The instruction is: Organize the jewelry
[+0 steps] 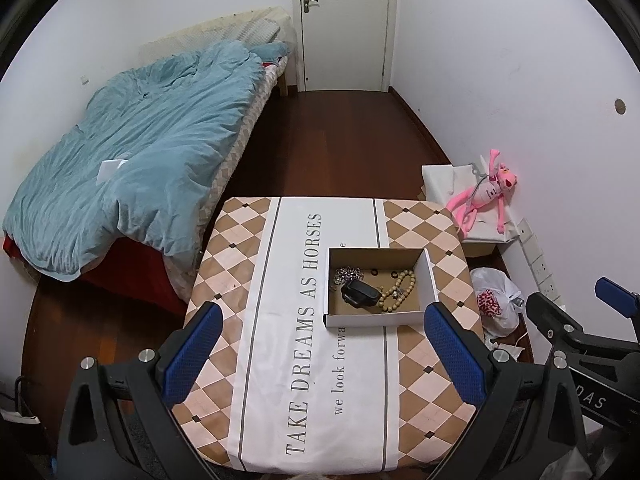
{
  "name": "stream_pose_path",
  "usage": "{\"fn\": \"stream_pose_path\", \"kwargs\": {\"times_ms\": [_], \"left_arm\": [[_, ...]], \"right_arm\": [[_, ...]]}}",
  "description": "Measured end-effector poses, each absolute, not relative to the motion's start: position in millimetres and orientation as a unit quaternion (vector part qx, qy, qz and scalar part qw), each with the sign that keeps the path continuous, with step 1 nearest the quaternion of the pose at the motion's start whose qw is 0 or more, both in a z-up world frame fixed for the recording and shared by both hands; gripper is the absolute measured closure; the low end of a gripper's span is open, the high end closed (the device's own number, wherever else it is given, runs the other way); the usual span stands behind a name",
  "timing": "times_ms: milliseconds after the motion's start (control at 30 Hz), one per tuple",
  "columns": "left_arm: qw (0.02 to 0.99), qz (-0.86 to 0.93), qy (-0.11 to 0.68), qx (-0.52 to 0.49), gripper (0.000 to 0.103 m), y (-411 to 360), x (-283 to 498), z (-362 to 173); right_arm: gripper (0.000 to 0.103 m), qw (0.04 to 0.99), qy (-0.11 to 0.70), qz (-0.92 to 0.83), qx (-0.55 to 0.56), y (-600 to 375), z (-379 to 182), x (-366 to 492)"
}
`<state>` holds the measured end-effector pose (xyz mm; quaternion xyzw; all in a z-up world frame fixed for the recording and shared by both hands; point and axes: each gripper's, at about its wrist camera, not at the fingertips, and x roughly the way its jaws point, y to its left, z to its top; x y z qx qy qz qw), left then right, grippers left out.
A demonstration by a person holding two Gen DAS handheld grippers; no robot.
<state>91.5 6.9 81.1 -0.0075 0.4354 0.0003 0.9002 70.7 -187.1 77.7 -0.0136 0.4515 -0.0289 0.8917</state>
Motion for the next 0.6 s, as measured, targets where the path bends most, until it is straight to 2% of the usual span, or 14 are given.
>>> {"fn": "stream_pose_path", "kwargs": {"times_ms": [600], "left_arm": [[0.899,0.006,0.437,-0.006,0.0,7.6,92.0,71.6]], "right_arm": [[0.0,0.887,0.461,-0.029,-0.011,-188.3,69.5,68.7]]}}
